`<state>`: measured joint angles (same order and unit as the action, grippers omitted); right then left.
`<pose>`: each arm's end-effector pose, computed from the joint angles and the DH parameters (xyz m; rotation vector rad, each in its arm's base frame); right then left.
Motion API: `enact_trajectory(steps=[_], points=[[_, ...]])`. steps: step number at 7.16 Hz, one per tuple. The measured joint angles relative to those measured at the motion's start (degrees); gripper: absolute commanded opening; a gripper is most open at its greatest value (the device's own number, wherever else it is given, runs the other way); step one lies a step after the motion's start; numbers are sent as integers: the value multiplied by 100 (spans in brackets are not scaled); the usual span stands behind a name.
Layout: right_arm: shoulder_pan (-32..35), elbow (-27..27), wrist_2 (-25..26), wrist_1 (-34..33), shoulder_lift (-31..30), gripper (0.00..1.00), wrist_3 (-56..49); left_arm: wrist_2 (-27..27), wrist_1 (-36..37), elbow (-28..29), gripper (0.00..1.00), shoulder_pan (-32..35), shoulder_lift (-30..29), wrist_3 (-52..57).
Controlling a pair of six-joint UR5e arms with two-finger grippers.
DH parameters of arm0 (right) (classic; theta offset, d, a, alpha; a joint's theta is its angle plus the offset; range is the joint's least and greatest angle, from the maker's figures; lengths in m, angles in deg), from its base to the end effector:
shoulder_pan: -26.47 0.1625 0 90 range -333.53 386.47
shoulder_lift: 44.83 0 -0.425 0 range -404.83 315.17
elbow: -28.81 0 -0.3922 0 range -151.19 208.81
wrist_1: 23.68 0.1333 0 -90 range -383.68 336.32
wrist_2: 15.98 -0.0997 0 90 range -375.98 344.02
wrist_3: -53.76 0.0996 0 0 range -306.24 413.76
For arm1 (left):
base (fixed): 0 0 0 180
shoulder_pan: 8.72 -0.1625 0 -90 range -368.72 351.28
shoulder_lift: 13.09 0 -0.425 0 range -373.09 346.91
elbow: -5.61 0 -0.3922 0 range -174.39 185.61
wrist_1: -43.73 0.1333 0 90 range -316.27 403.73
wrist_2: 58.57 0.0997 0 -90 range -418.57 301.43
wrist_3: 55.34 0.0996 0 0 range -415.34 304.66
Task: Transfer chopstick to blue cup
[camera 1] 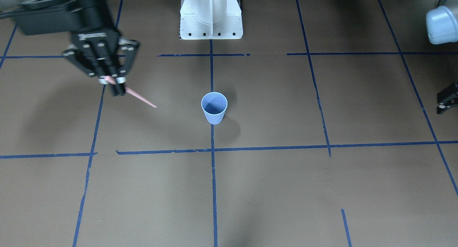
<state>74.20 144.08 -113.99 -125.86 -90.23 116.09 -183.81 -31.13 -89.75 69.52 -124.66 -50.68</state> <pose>-0.2951 -0.5021 0.0653 0.5150 -0.8758 0.2492 0.0522 -0.6226 0.4394 0.1617 0.6271 0.3398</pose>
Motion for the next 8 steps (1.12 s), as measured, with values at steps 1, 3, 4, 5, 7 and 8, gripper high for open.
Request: enact_trajectory(steps=[1, 3, 4, 5, 7, 8], points=[[-487, -149, 559, 7, 274, 0, 96, 0, -135, 121, 100, 57, 90, 75], [-1209, -814, 1369, 17, 848, 0, 237, -3, -338, 294, 100, 108, 168, 96], [-1395, -1205, 1546, 25, 1123, 0, 313, -6, -367, 321, 100, 127, 175, 95], [-1515, -1420, 1612, 29, 1241, 0, 359, -8, -376, 329, 100, 134, 175, 86], [-1672, -1529, 1641, 31, 1163, 5, 382, -9, -380, 333, 100, 138, 161, 62], [-1739, -1527, 1642, 29, 1089, 80, 387, -9, -378, 334, 100, 138, 147, 49]])
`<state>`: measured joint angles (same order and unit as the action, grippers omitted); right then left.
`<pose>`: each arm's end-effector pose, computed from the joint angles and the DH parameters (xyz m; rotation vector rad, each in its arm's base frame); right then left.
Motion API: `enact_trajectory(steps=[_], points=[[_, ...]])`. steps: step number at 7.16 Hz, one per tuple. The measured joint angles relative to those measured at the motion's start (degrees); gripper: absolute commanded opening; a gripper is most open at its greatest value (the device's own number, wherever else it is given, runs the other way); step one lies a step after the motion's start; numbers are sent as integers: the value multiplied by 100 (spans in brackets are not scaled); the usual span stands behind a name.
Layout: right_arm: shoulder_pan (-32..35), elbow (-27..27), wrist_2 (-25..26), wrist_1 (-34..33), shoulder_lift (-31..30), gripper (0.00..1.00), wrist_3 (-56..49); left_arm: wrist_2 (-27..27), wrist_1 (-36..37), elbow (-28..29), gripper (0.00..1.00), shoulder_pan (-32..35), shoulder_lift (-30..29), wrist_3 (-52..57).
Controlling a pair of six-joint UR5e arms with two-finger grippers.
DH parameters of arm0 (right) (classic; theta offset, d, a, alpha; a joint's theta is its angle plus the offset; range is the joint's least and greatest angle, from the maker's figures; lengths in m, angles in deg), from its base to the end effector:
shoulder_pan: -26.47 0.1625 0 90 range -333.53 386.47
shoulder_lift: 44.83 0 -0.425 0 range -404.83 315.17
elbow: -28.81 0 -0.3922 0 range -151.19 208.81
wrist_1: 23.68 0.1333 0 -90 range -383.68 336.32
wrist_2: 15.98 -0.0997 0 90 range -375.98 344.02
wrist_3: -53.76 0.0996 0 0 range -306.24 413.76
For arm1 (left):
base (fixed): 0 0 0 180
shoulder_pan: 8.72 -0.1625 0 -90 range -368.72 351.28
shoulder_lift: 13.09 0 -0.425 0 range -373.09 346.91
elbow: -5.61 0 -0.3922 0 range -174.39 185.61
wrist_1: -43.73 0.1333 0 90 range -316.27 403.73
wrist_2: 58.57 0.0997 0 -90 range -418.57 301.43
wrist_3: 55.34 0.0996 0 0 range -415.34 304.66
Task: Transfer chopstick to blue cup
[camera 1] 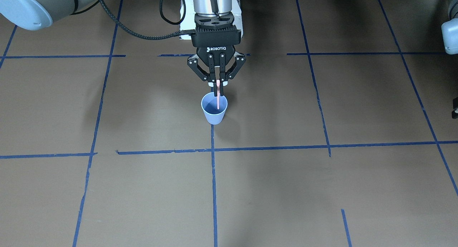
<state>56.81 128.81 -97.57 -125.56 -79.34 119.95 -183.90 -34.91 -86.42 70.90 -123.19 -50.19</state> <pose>-0.4875 -0.4566 0.0246 0.5467 -0.7706 0.1740 0.0377 -0.6259 0.4751 0.1544 0.6251 0.3196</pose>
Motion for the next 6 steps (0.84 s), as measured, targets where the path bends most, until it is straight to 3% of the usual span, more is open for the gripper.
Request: enact_trajectory(steps=[1, 4, 6], points=[[-87, 30, -3, -12, -71, 99, 9, 0, 4, 0, 100, -1, -14, -11], [-315, 413, -175, -95, -315, 100, 297, -2, 14, 26, 100, -7, -38, -30], [-65, 661, -655, -554, -347, 100, 256, -2, 17, 40, 100, -8, -44, -37]])
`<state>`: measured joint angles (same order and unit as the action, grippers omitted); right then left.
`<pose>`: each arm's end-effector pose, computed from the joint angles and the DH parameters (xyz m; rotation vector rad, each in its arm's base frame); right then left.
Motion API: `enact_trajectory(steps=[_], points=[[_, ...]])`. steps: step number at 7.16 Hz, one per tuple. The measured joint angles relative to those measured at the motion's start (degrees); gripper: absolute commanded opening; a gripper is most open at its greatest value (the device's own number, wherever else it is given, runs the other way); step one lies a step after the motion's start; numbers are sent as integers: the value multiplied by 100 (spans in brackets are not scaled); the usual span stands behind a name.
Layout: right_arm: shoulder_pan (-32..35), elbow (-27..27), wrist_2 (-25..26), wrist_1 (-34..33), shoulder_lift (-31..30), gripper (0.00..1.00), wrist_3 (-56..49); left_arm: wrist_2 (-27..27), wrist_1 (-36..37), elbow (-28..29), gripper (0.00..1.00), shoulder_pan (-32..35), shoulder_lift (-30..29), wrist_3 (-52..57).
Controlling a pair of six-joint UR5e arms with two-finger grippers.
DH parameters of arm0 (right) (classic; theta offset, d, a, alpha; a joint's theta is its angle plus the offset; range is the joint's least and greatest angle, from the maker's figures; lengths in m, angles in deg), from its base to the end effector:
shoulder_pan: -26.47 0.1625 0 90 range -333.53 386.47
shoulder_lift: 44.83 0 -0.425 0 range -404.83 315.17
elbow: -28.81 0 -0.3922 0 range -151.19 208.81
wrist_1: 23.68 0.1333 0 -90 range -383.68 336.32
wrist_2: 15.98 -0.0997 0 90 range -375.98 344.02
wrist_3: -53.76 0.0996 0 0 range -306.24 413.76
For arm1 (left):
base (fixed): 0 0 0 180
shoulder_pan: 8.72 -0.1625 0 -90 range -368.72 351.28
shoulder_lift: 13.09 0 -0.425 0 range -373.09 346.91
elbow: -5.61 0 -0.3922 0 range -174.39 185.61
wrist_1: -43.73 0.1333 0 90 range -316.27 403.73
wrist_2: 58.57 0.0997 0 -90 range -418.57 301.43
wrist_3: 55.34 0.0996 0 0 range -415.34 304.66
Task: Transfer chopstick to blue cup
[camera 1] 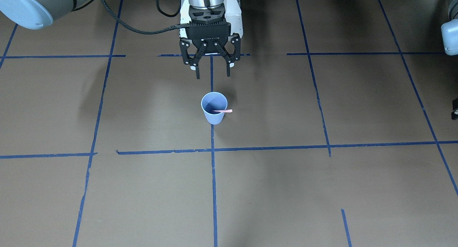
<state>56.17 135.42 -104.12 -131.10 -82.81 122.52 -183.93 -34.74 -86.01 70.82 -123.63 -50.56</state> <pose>-0.4691 -0.4248 0.0435 0.4121 -0.7947 0.1522 0.0391 -0.6287 0.4740 0.1495 0.6261 0.3140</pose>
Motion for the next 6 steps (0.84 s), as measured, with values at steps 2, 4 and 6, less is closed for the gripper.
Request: enact_trajectory(steps=[2, 4, 6], points=[[962, 358, -1193, -463, -320, 100, -528, -4, 21, 9, 100, 5, 3, 5], [2134, 1018, -2330, -632, -1293, 100, -1840, -27, 58, 67, 100, 50, 33, 25], [3143, 1292, -3191, -507, -2332, 100, -3186, -147, -4, 358, 100, 274, 219, 69]])
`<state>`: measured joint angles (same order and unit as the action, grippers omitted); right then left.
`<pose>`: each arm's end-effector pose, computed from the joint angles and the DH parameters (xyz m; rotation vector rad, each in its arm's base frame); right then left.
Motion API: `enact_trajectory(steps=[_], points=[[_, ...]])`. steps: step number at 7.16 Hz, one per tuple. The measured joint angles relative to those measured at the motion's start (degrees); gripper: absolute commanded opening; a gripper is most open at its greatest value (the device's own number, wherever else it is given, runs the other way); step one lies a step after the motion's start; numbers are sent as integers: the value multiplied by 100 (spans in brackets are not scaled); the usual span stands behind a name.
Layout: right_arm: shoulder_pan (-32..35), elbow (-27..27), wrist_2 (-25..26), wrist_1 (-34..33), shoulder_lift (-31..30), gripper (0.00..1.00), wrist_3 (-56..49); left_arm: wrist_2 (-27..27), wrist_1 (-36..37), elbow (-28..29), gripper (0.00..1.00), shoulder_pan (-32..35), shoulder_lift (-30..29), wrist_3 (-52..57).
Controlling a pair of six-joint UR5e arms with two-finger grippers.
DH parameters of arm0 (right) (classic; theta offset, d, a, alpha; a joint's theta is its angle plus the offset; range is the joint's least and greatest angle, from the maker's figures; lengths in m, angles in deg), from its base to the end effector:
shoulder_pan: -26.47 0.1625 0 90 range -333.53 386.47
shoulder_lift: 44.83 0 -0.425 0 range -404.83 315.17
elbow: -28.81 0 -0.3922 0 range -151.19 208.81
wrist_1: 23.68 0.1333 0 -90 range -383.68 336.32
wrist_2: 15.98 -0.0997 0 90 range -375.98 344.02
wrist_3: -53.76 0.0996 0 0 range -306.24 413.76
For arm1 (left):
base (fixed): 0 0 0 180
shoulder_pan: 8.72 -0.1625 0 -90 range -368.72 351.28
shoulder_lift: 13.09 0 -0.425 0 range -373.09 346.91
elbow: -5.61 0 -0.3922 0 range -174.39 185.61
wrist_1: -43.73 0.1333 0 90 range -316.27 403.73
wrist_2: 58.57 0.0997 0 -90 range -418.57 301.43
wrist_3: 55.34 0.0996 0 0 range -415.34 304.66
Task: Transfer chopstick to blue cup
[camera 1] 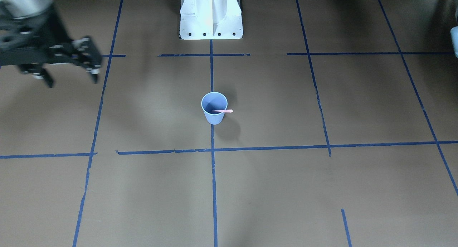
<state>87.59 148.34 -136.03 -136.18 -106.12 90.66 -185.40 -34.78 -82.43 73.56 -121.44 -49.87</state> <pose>-0.1887 -0.5148 0.2135 0.2359 -0.7559 -0.0310 0.0098 -0.6205 0.5261 0.0701 0.6456 0.2496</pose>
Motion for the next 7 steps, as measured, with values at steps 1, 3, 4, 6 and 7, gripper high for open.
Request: enact_trajectory(steps=[1, 3, 4, 6, 7], points=[[402, 1, -194, 297, -603, 100, -654, -286, -168, 84, 100, 168, 296, 9], [1155, -409, -668, 1240, -1692, 100, -1539, -848, -626, 126, 100, 477, 886, 14], [1645, -864, -1085, 1727, -2155, 100, -2030, -953, -744, 127, 100, 532, 1039, 15], [2200, -1643, -1434, 2168, -2818, 100, -2583, -1002, -808, 129, 100, 556, 1131, 15], [2263, -1994, -1482, 2217, -2947, 100, -2648, -1003, -813, 129, 100, 559, 1158, 15]])
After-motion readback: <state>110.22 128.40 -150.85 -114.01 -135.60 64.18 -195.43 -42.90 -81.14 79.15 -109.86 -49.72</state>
